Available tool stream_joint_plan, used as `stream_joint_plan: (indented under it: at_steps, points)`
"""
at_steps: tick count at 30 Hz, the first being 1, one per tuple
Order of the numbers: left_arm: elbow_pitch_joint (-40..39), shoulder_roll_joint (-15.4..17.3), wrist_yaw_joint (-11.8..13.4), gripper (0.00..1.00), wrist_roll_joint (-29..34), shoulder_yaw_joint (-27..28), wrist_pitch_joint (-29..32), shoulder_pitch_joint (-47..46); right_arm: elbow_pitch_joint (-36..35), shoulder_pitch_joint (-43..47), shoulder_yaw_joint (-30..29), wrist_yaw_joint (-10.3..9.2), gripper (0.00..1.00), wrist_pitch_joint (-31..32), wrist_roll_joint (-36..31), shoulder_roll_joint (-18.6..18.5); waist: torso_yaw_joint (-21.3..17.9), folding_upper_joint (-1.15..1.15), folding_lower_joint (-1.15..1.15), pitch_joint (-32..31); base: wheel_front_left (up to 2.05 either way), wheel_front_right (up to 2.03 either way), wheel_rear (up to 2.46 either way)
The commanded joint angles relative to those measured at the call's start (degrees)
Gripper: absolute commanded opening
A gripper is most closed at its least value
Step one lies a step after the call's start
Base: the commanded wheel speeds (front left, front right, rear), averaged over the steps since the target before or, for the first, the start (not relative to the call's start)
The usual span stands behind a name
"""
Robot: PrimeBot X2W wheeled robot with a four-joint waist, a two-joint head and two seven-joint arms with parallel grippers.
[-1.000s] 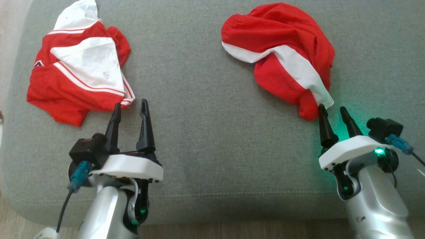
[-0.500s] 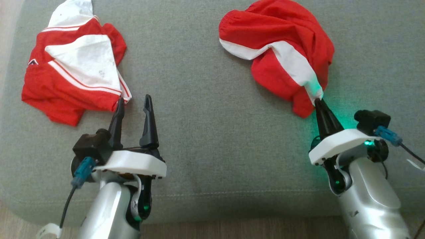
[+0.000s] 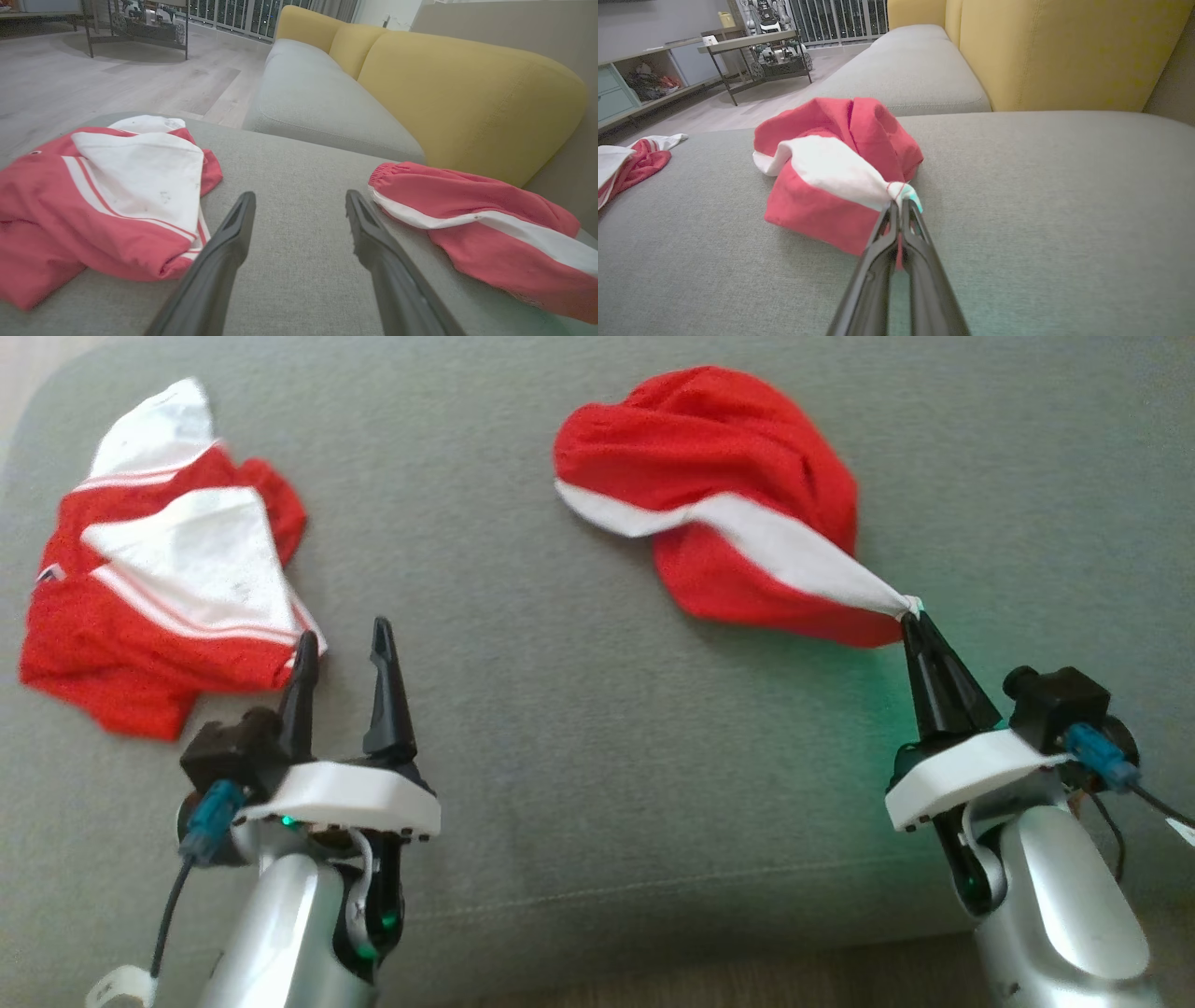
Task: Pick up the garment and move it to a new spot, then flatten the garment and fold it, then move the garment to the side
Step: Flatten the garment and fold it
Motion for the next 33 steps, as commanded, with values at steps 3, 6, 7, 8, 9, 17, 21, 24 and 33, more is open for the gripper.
stream_joint_plan:
  at_steps: [3,6,7,8,9,17,21,24,33]
  points:
    - [1.85,0.23,-0.63,1.00,0.31,1.79,-0.30,-2.67,-4.73,0.55,1.13,-0.01,0.00,-0.42,-2.46,0.16,-3.80,0.00,0.00,-1.08,0.00,0.00,0.00]
    - [6.86,0.24,-1.50,1.00,0.20,1.02,-0.15,-5.49,-7.17,0.97,0.98,-0.01,0.00,0.73,-4.73,0.16,-6.09,0.00,0.00,-0.47,0.00,0.00,0.00]
    - [8.63,0.27,-1.91,1.00,0.39,0.60,0.03,-6.88,-7.81,0.97,0.70,-0.01,0.00,1.24,-5.24,0.16,-6.79,0.00,0.00,-0.04,0.00,0.00,0.00]
    - [10.40,0.29,-2.37,1.00,0.46,0.21,0.41,-8.35,-8.35,0.87,0.48,-0.01,0.00,1.68,-5.61,0.16,-7.48,0.00,0.00,0.45,0.00,0.00,0.00]
    - [12.21,0.36,-2.80,1.00,0.72,-0.30,0.87,-9.85,-8.77,0.73,0.21,-0.01,0.00,2.06,-6.04,0.16,-8.13,0.00,0.00,0.90,0.00,0.00,0.00]
    - [25.81,0.82,-6.75,1.00,2.87,-4.34,3.46,-20.24,-9.14,-0.98,-0.23,-0.01,0.00,3.46,-7.11,0.16,-11.77,0.00,0.00,4.85,0.00,0.00,0.00]
    - [31.23,0.92,-8.43,1.00,3.44,-5.60,3.06,-23.72,-8.75,-1.97,-0.58,-0.01,0.00,3.13,-6.86,0.16,-12.90,0.00,0.00,6.28,0.00,0.00,0.00]
    - [33.85,0.86,-9.17,1.00,3.45,-5.87,1.95,-25.90,-8.34,-2.66,-0.85,-0.01,0.00,2.80,-6.70,0.16,-13.47,0.00,0.00,7.24,0.00,0.00,0.00]
    - [37.32,0.78,-14.77,1.00,2.22,-7.61,0.01,-29.89,-6.43,-3.93,-1.29,-0.01,0.00,1.83,-6.36,0.16,-14.40,0.00,0.00,8.96,0.00,0.00,0.00]
